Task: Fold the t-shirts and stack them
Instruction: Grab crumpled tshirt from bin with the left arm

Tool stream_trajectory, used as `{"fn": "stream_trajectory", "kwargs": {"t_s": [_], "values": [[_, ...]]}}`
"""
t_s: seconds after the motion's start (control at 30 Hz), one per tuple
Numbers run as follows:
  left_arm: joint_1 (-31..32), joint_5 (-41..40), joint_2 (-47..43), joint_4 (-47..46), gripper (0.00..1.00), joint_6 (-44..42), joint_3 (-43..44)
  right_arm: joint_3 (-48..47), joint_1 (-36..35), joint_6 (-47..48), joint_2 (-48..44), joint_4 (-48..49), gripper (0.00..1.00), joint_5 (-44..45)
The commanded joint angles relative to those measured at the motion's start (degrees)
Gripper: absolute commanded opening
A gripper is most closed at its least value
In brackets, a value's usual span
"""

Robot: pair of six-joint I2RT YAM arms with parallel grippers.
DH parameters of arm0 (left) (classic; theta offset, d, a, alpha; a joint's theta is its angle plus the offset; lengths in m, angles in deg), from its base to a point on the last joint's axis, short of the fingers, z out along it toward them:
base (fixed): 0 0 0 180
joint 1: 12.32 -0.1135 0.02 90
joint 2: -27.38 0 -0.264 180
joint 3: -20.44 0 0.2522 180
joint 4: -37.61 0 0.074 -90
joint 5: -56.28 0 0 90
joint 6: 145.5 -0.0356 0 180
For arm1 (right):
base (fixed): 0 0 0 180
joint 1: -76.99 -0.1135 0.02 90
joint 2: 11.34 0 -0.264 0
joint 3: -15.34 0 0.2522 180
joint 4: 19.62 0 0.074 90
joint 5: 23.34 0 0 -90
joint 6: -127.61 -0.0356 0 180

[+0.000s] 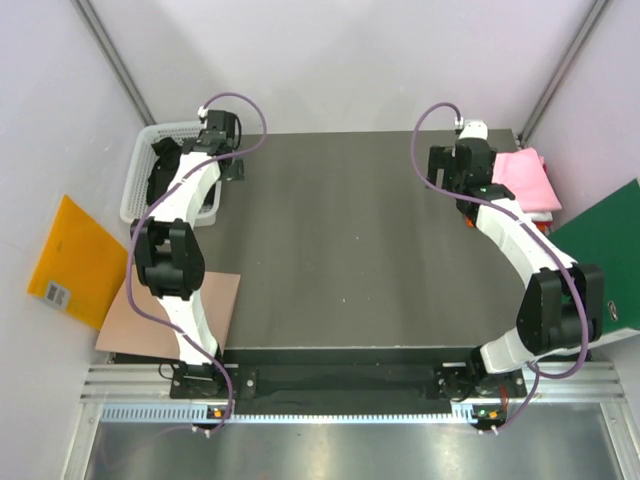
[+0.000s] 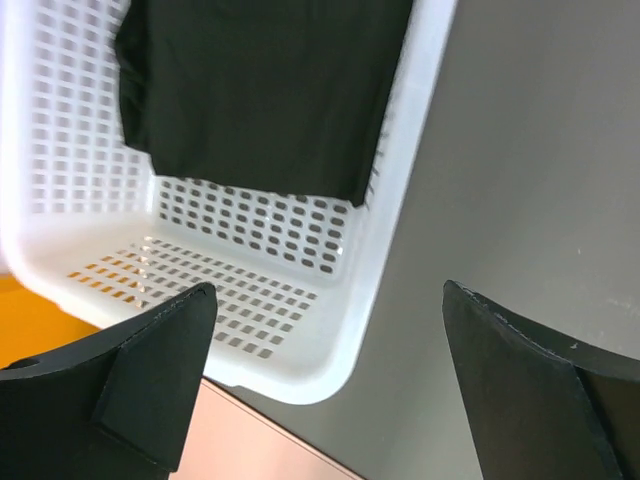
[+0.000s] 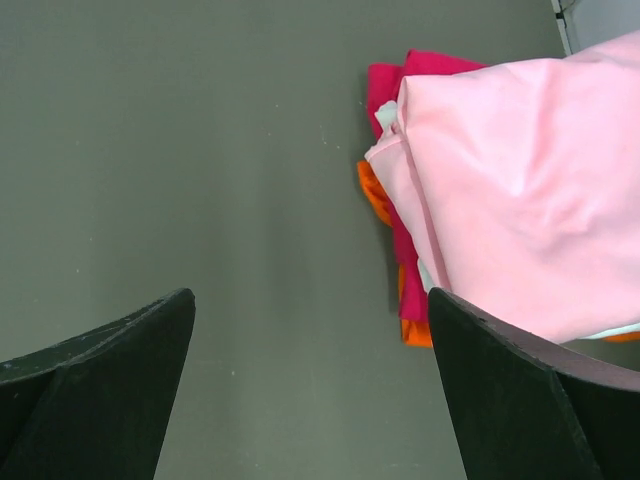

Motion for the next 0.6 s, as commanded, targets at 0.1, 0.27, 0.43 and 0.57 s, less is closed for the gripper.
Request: {"fn": "stream_trajectory", "kwargs": {"t_s": [0.1,0.27,0.43,0.57], "values": [[0.0,-7.62,-3.01,-3.37,0.99,1.02,1.32,-3.64,-1.17,-1.09,0.51,0.31,1.0,-0.49],[-0.97,-15.19,4.01,5.93,0.99,5.92,10.95,-4.96,-1.17,-0.65,1.39,-0.22,1.0,-0.49],[-3.07,-12.55,11.76,12.1,0.99,6.12,19.33,-6.8,-1.17,-0.3,2.35,-0.57,1.0,-0.84],[-5.36,-12.47,12.2,10.35,0.99,7.86,22.58,-8.12,-1.52,-0.39,3.32,-0.92,1.0,-1.46]]}}
